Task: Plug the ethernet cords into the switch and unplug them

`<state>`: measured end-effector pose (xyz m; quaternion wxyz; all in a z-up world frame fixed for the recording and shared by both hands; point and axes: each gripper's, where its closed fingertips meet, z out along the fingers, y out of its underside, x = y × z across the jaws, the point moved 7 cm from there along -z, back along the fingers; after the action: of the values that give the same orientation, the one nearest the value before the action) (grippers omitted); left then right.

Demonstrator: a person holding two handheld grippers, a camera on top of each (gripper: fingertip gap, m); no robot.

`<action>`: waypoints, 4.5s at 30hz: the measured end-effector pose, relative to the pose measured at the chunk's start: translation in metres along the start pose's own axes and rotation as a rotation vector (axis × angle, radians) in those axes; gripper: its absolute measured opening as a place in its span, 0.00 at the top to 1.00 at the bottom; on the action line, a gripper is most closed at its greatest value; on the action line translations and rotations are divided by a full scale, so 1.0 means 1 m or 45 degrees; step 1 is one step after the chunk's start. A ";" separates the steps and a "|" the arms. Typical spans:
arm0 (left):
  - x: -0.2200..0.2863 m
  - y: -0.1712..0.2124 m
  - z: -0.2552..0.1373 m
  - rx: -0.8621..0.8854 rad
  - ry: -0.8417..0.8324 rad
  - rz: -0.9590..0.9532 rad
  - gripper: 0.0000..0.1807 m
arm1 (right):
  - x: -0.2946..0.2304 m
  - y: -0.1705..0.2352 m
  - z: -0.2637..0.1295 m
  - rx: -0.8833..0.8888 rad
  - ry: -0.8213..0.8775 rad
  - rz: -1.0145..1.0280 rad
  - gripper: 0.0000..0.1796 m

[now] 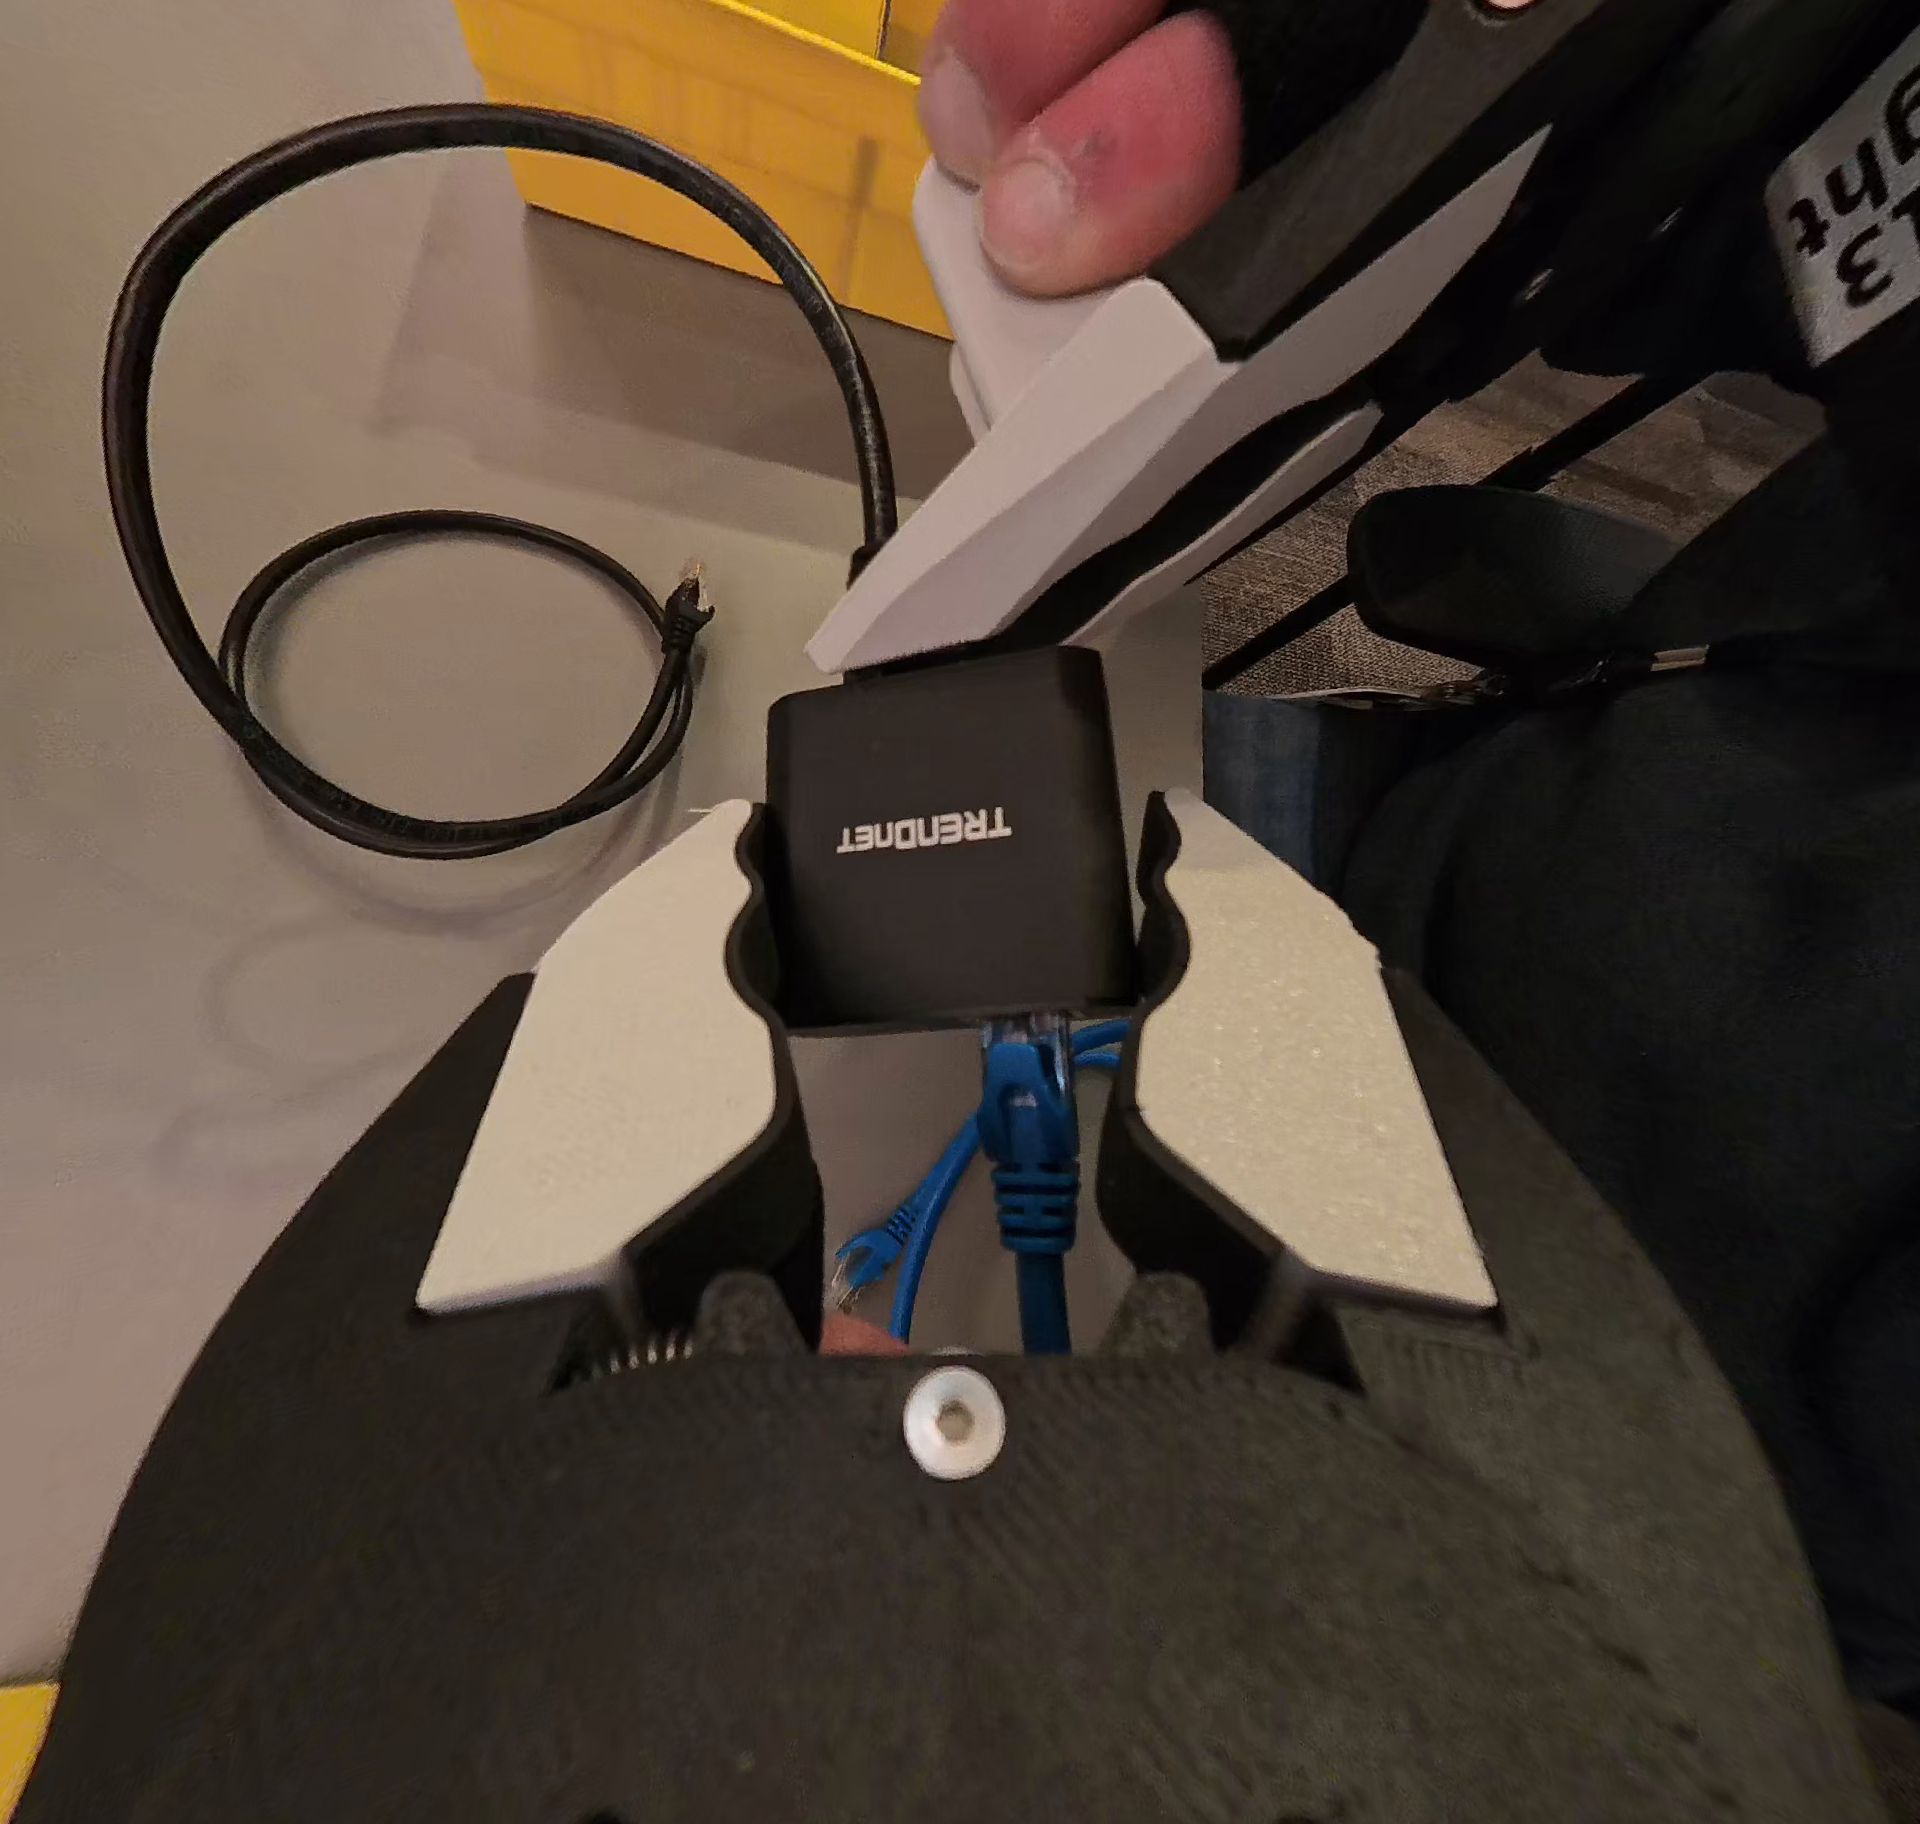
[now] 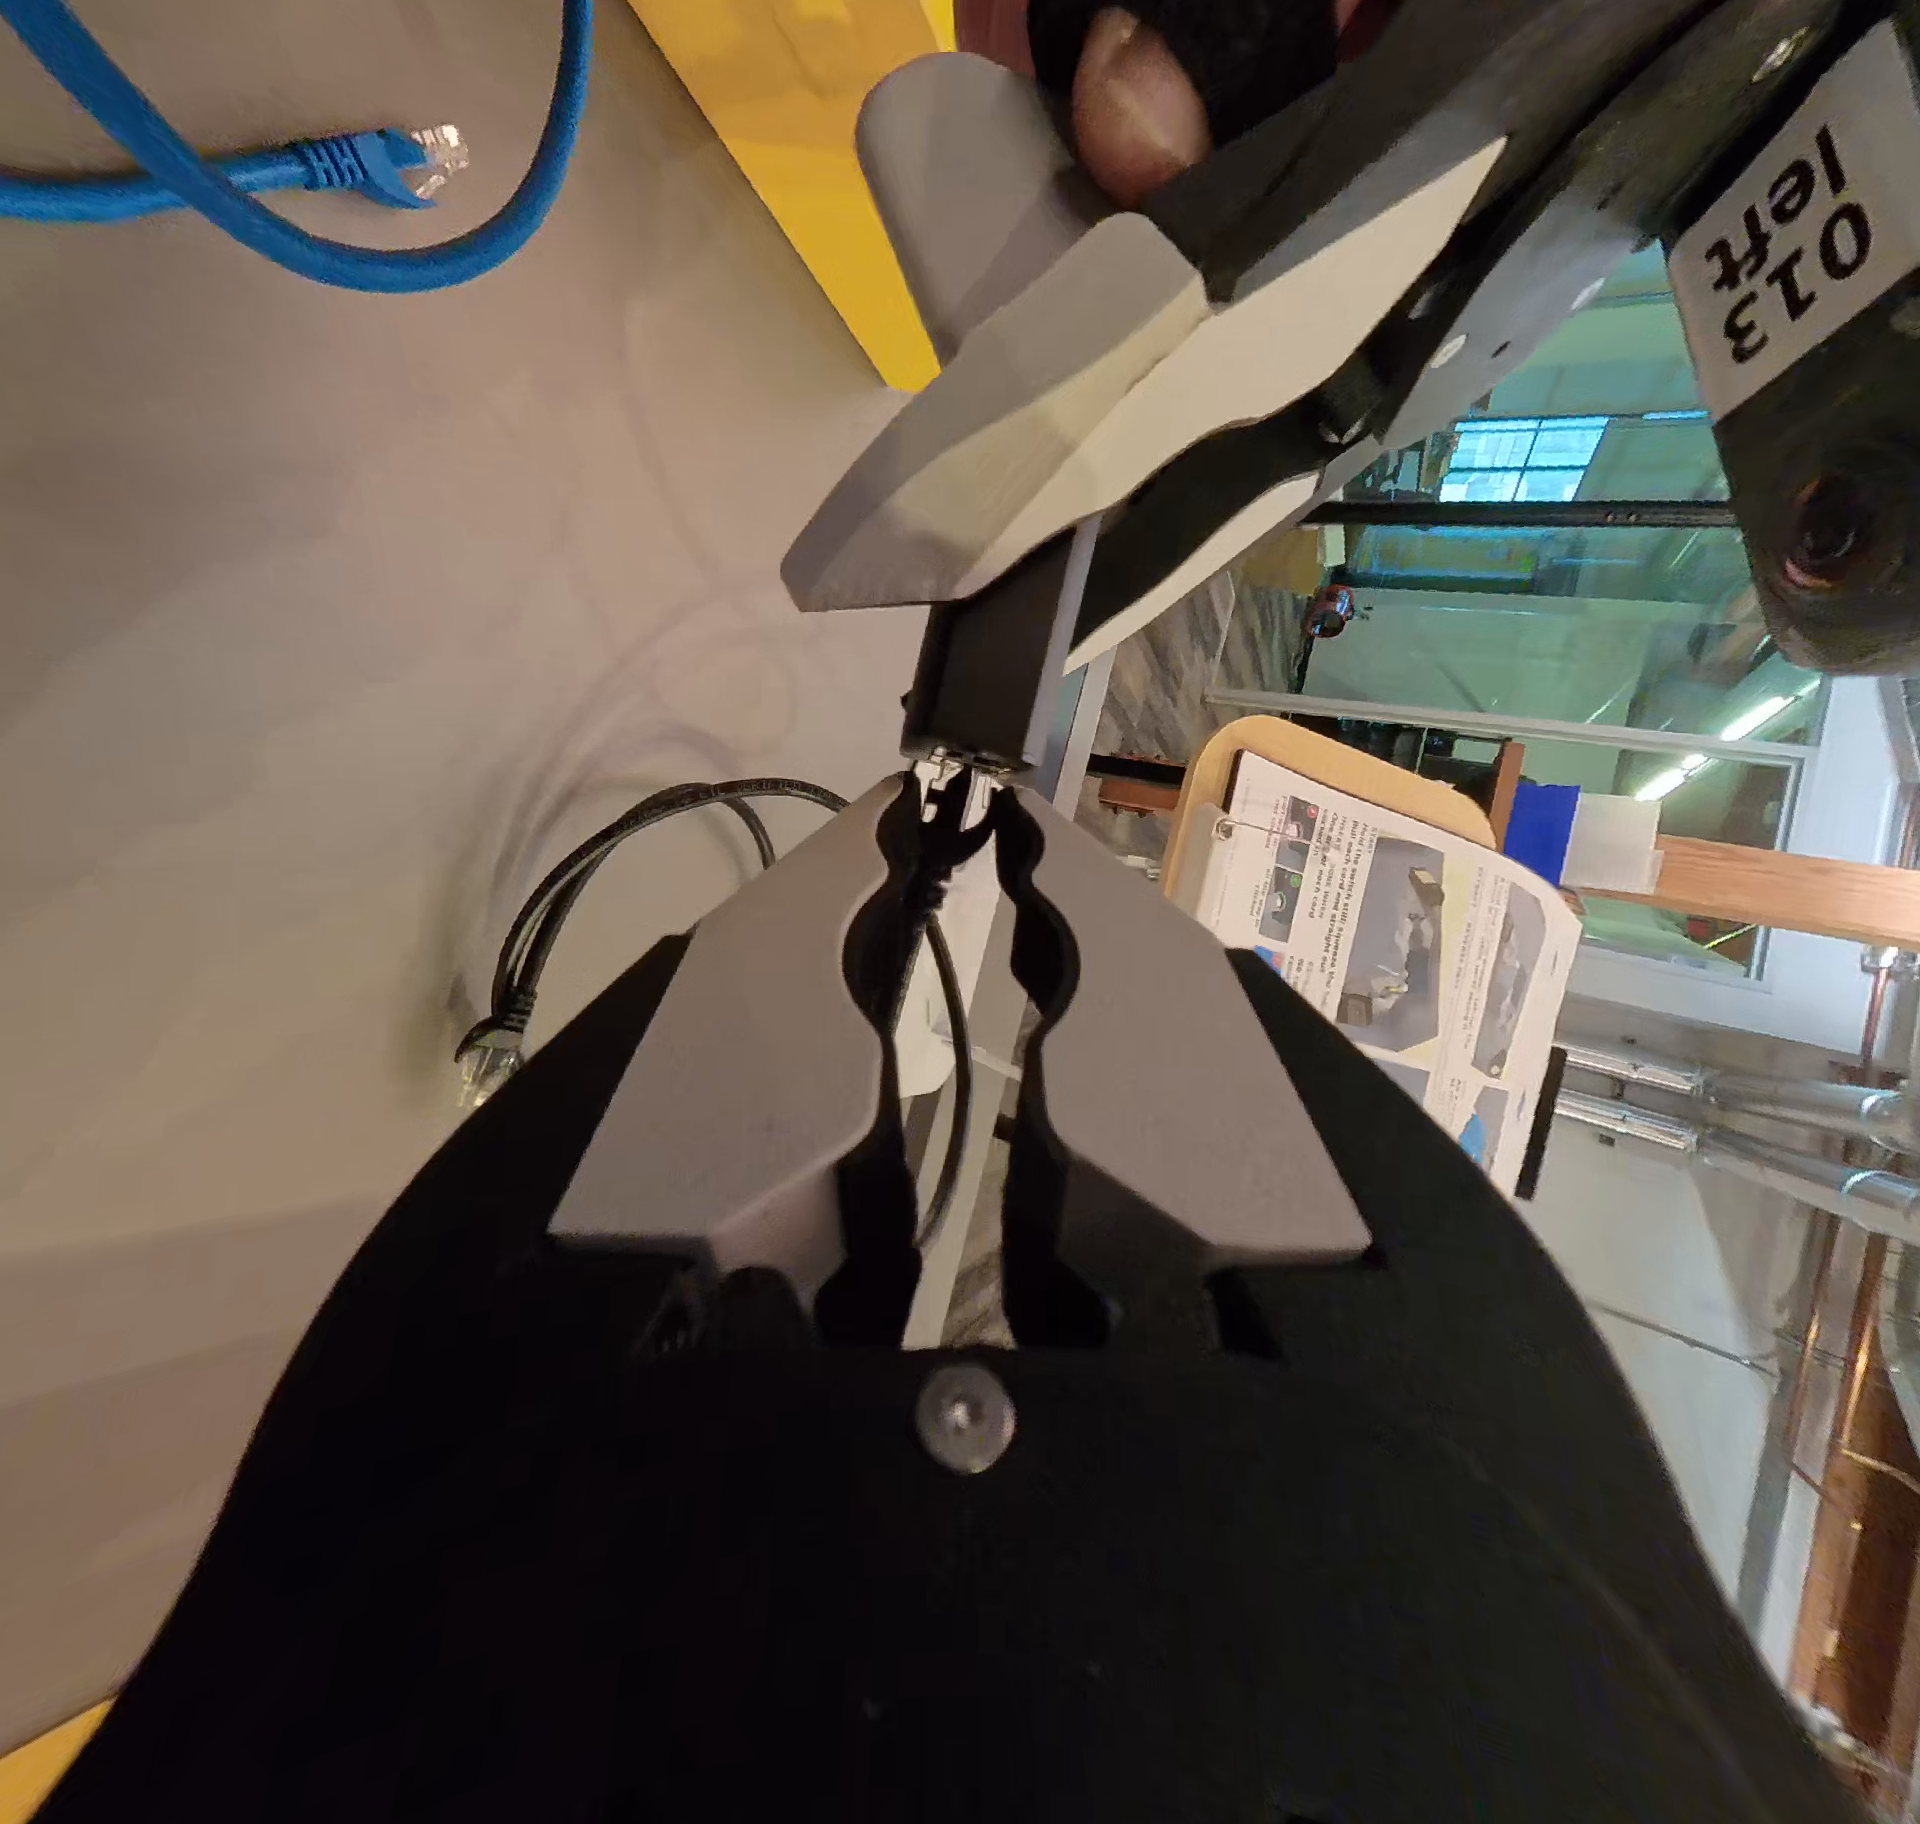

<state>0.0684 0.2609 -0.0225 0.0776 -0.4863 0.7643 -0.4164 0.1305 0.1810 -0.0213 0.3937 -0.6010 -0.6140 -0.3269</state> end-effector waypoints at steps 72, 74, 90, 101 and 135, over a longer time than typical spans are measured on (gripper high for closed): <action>-0.024 0.006 -0.022 0.018 -0.267 -0.016 0.64 | 0.095 0.152 -0.326 0.021 0.876 1.190 0.93; -0.024 0.006 -0.023 0.016 -0.270 -0.013 0.64 | 0.095 0.155 -0.342 0.148 0.933 1.253 0.94; -0.029 0.012 -0.012 -0.027 -0.248 -0.023 0.64 | 0.001 0.180 -0.293 -0.348 0.579 1.359 0.94; -0.025 0.013 -0.006 -0.056 -0.238 -0.007 0.64 | -0.079 0.191 -0.227 -0.355 0.099 1.721 0.94; -0.041 -0.005 -0.018 0.274 -0.502 -0.040 0.64 | -0.029 0.057 -0.125 0.059 -0.289 1.642 0.66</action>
<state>0.0835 0.3031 -0.0186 0.2704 -0.5589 0.6778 -0.3937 0.1980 0.0620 0.0089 0.4564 -0.8708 -0.1749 0.0535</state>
